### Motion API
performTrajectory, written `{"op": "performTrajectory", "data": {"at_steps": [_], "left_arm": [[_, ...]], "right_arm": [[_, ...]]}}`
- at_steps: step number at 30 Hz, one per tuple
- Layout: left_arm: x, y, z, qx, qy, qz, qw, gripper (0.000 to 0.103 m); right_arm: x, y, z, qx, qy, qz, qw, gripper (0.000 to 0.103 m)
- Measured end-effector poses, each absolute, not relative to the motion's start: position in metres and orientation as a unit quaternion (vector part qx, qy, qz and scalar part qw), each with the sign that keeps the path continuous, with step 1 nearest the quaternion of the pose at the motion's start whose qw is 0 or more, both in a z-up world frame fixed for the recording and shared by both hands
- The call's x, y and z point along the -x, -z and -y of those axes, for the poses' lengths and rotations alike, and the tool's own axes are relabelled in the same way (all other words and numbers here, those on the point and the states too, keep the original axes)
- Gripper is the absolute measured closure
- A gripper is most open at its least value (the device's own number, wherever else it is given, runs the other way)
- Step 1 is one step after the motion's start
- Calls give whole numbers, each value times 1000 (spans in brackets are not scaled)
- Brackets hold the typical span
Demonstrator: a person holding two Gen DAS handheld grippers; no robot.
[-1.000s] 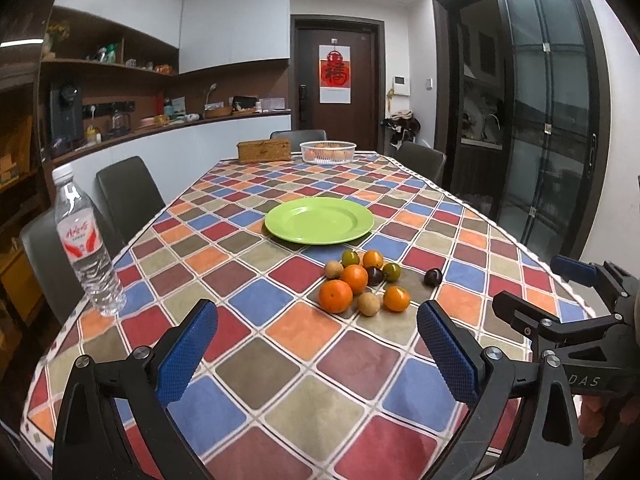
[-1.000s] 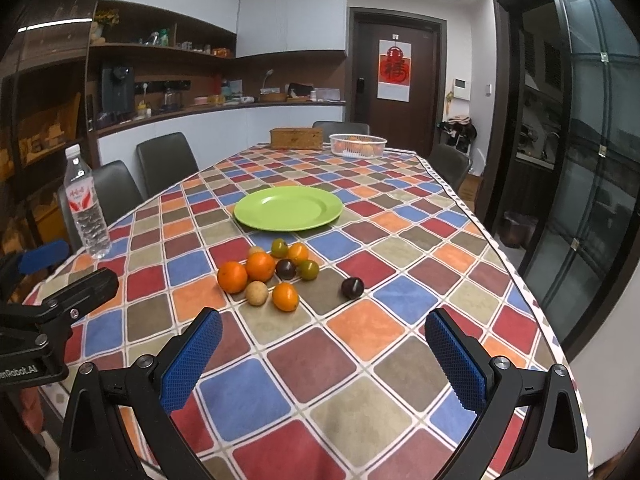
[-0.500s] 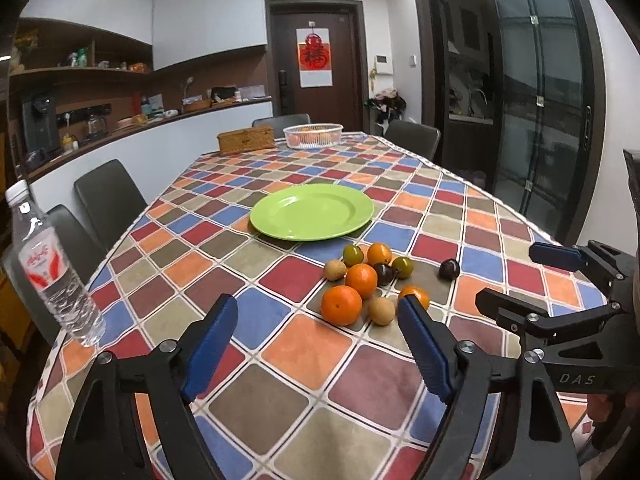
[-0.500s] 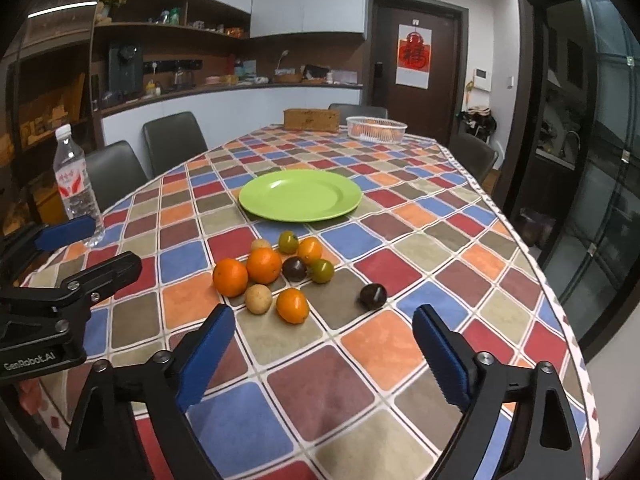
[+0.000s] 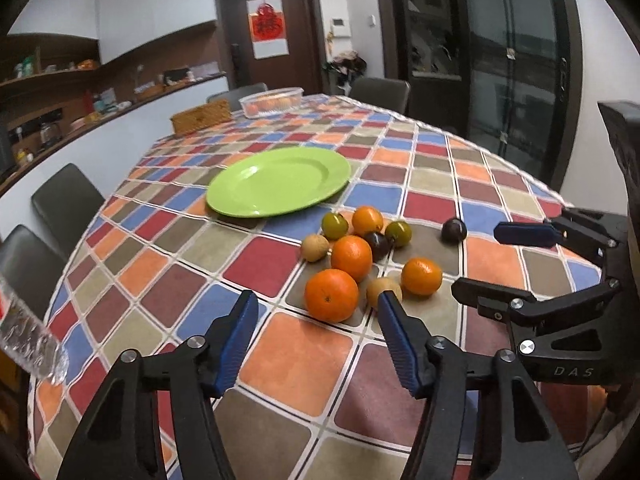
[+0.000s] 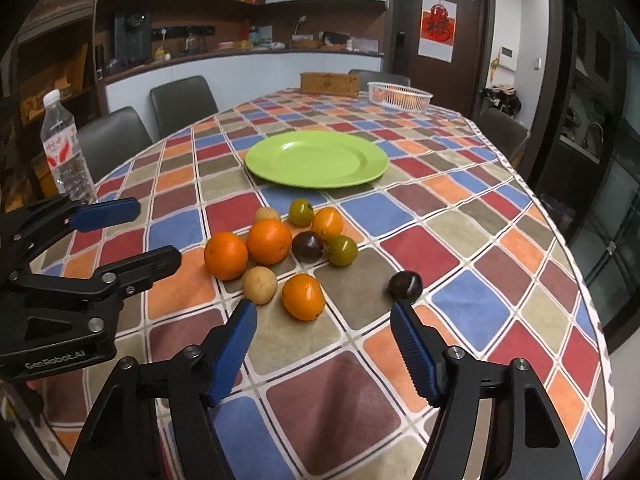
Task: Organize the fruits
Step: 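Move both tools forward toward the fruit cluster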
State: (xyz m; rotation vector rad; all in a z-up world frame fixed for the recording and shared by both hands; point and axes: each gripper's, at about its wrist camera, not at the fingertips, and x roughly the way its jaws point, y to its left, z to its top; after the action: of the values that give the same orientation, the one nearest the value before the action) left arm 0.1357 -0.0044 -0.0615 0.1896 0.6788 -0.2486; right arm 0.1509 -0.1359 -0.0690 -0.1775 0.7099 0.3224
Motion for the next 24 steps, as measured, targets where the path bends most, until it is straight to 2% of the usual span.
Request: {"op": "performTrajectory", "data": {"at_steps": [18, 24], "left_arm": [[-175, 91, 10, -124, 150, -371, 908, 51], [-184, 93, 11, -116, 154, -378, 906, 54]], "right_arm": [[-182, 95, 126, 85, -178, -387, 901, 56], [-189, 99, 124, 81, -185, -395, 896, 58]]}}
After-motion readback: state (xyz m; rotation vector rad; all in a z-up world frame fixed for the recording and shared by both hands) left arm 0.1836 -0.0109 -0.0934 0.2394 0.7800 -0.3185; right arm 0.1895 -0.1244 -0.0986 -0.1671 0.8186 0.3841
